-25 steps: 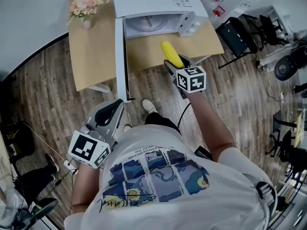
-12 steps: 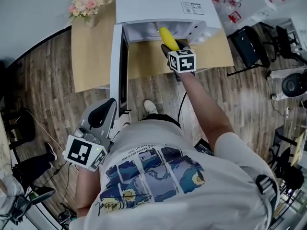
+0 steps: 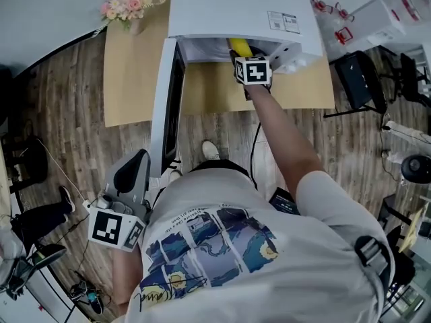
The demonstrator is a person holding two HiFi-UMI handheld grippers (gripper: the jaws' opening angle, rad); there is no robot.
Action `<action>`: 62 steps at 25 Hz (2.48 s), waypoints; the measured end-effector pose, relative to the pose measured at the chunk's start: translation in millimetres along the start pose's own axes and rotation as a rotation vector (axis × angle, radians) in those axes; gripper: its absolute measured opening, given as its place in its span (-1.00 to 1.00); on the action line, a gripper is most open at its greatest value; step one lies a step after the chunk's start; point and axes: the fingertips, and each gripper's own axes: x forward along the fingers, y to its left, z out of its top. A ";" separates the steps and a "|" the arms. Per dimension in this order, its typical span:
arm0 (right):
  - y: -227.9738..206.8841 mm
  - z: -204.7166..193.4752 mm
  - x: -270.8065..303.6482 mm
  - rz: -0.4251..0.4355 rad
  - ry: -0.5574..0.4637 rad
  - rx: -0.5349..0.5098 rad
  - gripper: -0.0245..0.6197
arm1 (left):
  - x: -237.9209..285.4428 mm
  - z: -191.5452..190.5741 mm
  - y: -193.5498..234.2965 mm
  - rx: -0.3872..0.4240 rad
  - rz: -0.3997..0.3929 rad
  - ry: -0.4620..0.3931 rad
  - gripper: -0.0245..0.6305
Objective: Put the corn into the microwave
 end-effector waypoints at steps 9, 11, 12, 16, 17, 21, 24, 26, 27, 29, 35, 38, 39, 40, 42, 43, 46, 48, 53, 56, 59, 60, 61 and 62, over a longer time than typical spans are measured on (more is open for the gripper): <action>-15.2 16.1 39.8 -0.062 -0.004 -0.033 -0.16 | 0.3 -5.5 7.0 -0.020 0.060 0.036 -0.90; -17.2 17.9 46.2 -0.071 -0.003 -0.042 -0.16 | -0.3 -5.8 8.8 -0.022 0.068 0.040 -0.90; -18.3 19.1 48.7 -0.076 -0.004 -0.047 -0.16 | -0.6 -5.9 9.5 -0.023 0.071 0.042 -0.90; -23.1 24.1 54.9 -0.101 -0.002 -0.076 -0.16 | -1.2 -7.0 12.0 -0.028 0.085 0.049 -0.90; -23.7 25.0 56.3 -0.103 0.001 -0.083 -0.16 | -1.0 -7.4 12.5 -0.029 0.087 0.051 -0.90; -23.7 29.0 61.9 -0.092 0.004 -0.096 -0.15 | 1.0 -8.2 15.4 -0.039 0.092 0.055 -0.90; -24.0 27.8 63.5 -0.076 0.005 -0.085 -0.15 | 3.5 -8.1 16.4 -0.042 0.089 0.055 -0.90; -24.0 27.1 63.3 -0.063 0.001 -0.079 -0.15 | 5.8 -7.8 16.8 -0.040 0.084 0.056 -0.90; -24.2 27.1 63.6 -0.058 0.000 -0.076 -0.15 | 7.0 -7.6 17.2 -0.040 0.081 0.056 -0.90; -24.3 27.1 64.2 -0.052 -0.002 -0.072 -0.15 | 9.2 -7.0 17.6 -0.037 0.076 0.057 -0.90; -26.0 25.8 62.8 -0.044 -0.008 -0.068 -0.14 | 11.2 -6.9 18.6 -0.031 0.057 0.063 -0.90; -26.7 24.7 58.4 -0.037 -0.011 -0.063 -0.11 | 12.1 -7.5 18.9 -0.030 0.040 0.063 -0.90; -26.9 23.9 55.9 -0.036 -0.013 -0.060 -0.10 | 12.3 -7.8 18.8 -0.028 0.033 0.062 -0.90; -26.5 23.0 53.4 -0.035 -0.016 -0.056 -0.10 | 12.2 -8.0 18.8 -0.027 0.026 0.061 -0.90; -24.1 22.8 47.4 -0.031 -0.026 -0.053 -0.10 | 11.6 -8.1 19.2 -0.022 0.011 0.059 -0.90; -22.9 23.6 43.2 -0.031 -0.033 -0.053 -0.10 | 11.2 -8.1 19.3 -0.019 0.002 0.058 -0.90; -21.1 22.4 28.4 -0.035 -0.043 -0.043 -0.10 | 9.4 -8.8 18.1 -0.010 -0.025 0.054 -0.90; -19.0 18.6 17.7 -0.037 -0.045 -0.031 -0.10 | 6.4 -9.9 16.8 -0.005 -0.042 0.047 -0.90; -5.3 2.9 -12.2 -0.029 -0.043 -0.004 -0.10 | -5.3 -11.0 14.4 0.015 -0.093 0.029 -0.90; 7.0 -6.7 -34.7 -0.021 -0.043 -0.005 -0.10 | -14.0 -12.0 13.5 0.016 -0.119 0.011 -0.90; 21.8 -15.4 -59.5 -0.013 -0.047 -0.012 -0.10 | -25.3 -14.0 14.9 0.013 -0.139 -0.012 -0.90; 27.6 -18.4 -67.7 -0.008 -0.049 -0.011 -0.10 | -29.6 -15.2 15.7 0.012 -0.146 -0.019 -0.90; 34.3 -21.5 -76.0 -0.002 -0.049 -0.010 -0.10 | -34.0 -16.8 16.6 0.010 -0.153 -0.025 -0.90; 41.6 -24.3 -84.3 0.003 -0.050 -0.010 -0.11 | -38.6 -18.8 17.7 0.008 -0.161 -0.028 -0.90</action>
